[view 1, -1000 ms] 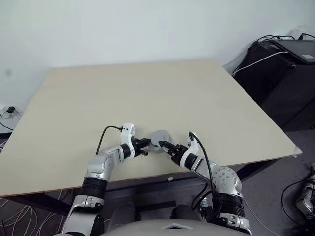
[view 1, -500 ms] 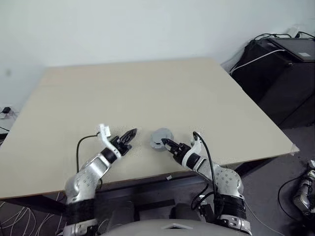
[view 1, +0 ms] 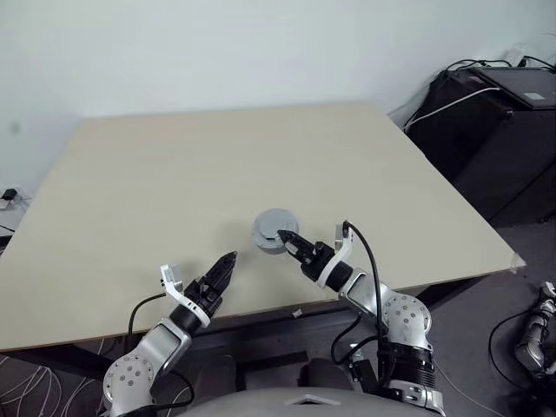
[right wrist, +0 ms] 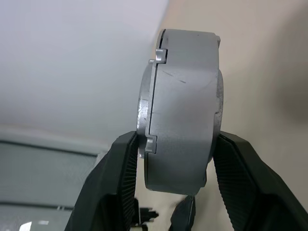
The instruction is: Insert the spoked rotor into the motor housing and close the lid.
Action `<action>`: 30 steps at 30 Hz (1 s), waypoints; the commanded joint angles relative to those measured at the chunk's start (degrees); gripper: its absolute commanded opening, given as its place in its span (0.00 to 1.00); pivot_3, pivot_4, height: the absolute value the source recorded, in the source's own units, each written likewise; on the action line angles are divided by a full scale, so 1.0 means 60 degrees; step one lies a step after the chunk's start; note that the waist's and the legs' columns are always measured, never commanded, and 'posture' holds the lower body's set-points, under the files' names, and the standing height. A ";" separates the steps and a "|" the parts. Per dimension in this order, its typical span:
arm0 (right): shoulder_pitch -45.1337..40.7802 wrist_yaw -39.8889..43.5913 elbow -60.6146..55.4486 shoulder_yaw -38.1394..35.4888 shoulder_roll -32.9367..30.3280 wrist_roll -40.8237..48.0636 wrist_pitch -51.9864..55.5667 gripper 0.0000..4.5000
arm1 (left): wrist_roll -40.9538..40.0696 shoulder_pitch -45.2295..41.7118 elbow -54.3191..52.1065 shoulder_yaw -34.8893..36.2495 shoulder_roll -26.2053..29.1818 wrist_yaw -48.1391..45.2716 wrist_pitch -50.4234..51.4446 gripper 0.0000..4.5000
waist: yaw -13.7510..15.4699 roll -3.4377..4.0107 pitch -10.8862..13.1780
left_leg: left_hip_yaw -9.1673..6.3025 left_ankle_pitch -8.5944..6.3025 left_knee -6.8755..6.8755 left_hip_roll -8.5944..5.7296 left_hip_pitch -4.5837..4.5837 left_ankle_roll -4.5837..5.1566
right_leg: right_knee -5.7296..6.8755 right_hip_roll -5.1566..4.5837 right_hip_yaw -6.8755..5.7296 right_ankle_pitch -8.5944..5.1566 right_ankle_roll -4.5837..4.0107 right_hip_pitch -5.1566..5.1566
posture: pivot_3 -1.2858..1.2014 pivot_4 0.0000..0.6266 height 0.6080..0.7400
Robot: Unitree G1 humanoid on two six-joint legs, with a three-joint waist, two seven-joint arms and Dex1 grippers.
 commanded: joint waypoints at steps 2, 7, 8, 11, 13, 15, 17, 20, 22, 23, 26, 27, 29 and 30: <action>-0.0224 0.0125 -0.0600 0.0285 0.0198 0.0701 0.0187 0.46 | -0.0958 0.0099 -0.0207 -0.0446 -0.1024 0.0150 -0.0351 1.00 | 0.0003 -0.0003 0.0001 | 0.0002 0.0000 0.0000 -0.0003 -0.0002 0.0000 | -0.0004 -0.0001 0.0002 0.0000 0.0000 0.0000 | 0.52 0.00 1.00; -0.0159 0.0085 -0.0643 0.0547 0.0119 0.0896 0.0676 0.46 | -0.1384 0.0015 -0.0091 -0.0919 -0.1015 0.0147 -0.0607 1.00 | -0.0005 -0.0002 0.0001 | 0.0004 0.0000 0.0000 -0.0001 -0.0002 0.0000 | -0.0003 0.0002 0.0002 0.0000 -0.0001 -0.0001 | 0.52 0.00 1.00; -0.0136 0.0071 -0.0670 0.0581 0.0125 0.0949 0.0745 0.46 | -0.1447 0.0019 -0.0067 -0.1009 -0.1010 0.0158 -0.0664 1.00 | -0.0004 -0.0003 0.0001 | 0.0004 0.0000 0.0000 -0.0001 -0.0002 0.0000 | -0.0002 0.0002 0.0002 0.0000 -0.0001 -0.0001 | 0.52 0.00 1.00; -0.0113 0.0043 -0.0730 0.0647 0.0114 0.1169 0.0939 0.46 | -0.1612 -0.0002 0.0071 -0.1220 -0.0979 0.0185 -0.0862 1.00 | -0.0002 -0.0003 0.0001 | 0.0004 0.0000 0.0001 -0.0002 -0.0002 0.0000 | -0.0002 0.0003 0.0002 0.0000 -0.0001 -0.0001 | 0.52 0.00 1.00; -0.0098 -0.0011 -0.0735 0.0672 0.0075 0.1271 0.1073 0.46 | -0.1734 -0.0031 0.0141 -0.1317 -0.0945 0.0177 -0.0999 1.00 | -0.0002 -0.0003 0.0001 | 0.0005 0.0000 0.0001 -0.0003 -0.0002 0.0000 | -0.0002 0.0002 0.0002 0.0000 -0.0001 -0.0001 | 0.52 0.00 1.00; -0.0071 -0.0049 -0.0732 0.0687 0.0030 0.1386 0.1227 0.46 | -0.1823 -0.0048 0.0179 -0.1409 -0.0886 0.0183 -0.1102 1.00 | -0.0001 -0.0003 0.0001 | 0.0005 0.0000 0.0001 -0.0003 -0.0002 0.0000 | -0.0003 0.0003 0.0002 0.0000 -0.0001 0.0000 | 0.52 0.00 1.00; -0.0025 -0.0048 -0.0758 0.0734 -0.0050 0.1537 0.1424 0.46 | -0.1887 -0.0058 0.0206 -0.1504 -0.0845 0.0187 -0.1198 1.00 | 0.0000 -0.0004 0.0000 | 0.0005 0.0000 0.0001 -0.0003 -0.0002 0.0000 | -0.0003 0.0004 0.0002 0.0000 0.0000 0.0000 | 0.52 0.00 1.00; 0.0023 -0.0022 -0.0787 0.0757 -0.0151 0.1770 0.1610 0.46 | -0.1982 -0.0060 0.0223 -0.1617 -0.0801 0.0179 -0.1315 1.00 | -0.0001 -0.0004 0.0000 | 0.0005 0.0001 0.0003 -0.0004 -0.0002 0.0001 | -0.0003 0.0004 0.0002 0.0000 0.0000 0.0003 | 0.52 0.00 1.00; 0.0051 -0.0028 -0.0767 0.0746 -0.0227 0.1956 0.1714 0.46 | -0.2050 -0.0040 0.0220 -0.1692 -0.0762 0.0190 -0.1381 1.00 | -0.0002 -0.0004 0.0000 | 0.0006 0.0001 0.0005 -0.0004 -0.0002 0.0001 | -0.0002 0.0004 0.0002 0.0000 0.0000 0.0003 | 0.52 0.00 1.00; 0.0058 -0.0037 -0.0756 0.0748 -0.0258 0.2022 0.1757 0.46 | -0.2087 -0.0032 0.0220 -0.1725 -0.0740 0.0198 -0.1409 1.00 | -0.0001 -0.0004 0.0000 | 0.0005 0.0001 0.0006 -0.0004 -0.0002 0.0001 | -0.0002 0.0004 0.0002 0.0000 0.0000 0.0004 | 0.52 0.00 1.00; 0.0070 -0.0062 -0.0728 0.0763 -0.0339 0.2127 0.1777 0.46 | -0.2170 0.0003 0.0187 -0.1810 -0.0694 0.0219 -0.1490 1.00 | 0.0000 -0.0005 0.0000 | 0.0005 0.0001 0.0007 -0.0004 -0.0002 0.0001 | -0.0001 0.0004 0.0001 0.0000 0.0000 0.0005 | 0.52 0.00 1.00; 0.0054 -0.0073 -0.0697 0.0740 -0.0363 0.2136 0.1754 0.46 | -0.2209 0.0038 0.0149 -0.1822 -0.0685 0.0233 -0.1537 1.00 | -0.0001 -0.0005 0.0000 | 0.0005 0.0001 0.0007 -0.0004 -0.0002 0.0001 | -0.0001 0.0004 0.0001 0.0000 0.0000 0.0005 | 0.52 0.00 1.00; 0.0034 -0.0087 -0.0660 0.0712 -0.0399 0.2155 0.1725 0.46 | -0.2288 0.0105 0.0087 -0.1844 -0.0665 0.0256 -0.1615 1.00 | -0.0001 -0.0005 0.0000 | 0.0005 0.0001 0.0007 -0.0004 -0.0002 0.0001 | -0.0001 0.0005 0.0002 0.0000 0.0000 0.0005 | 0.52 0.00 1.00; 0.0035 -0.0096 -0.0655 0.0714 -0.0410 0.2165 0.1718 0.46 | -0.2319 0.0144 0.0061 -0.1860 -0.0651 0.0263 -0.1640 1.00 | -0.0002 -0.0005 0.0000 | 0.0005 0.0001 0.0007 -0.0004 -0.0002 0.0001 | -0.0001 0.0005 0.0002 0.0000 0.0000 0.0005 | 0.52 0.00 1.00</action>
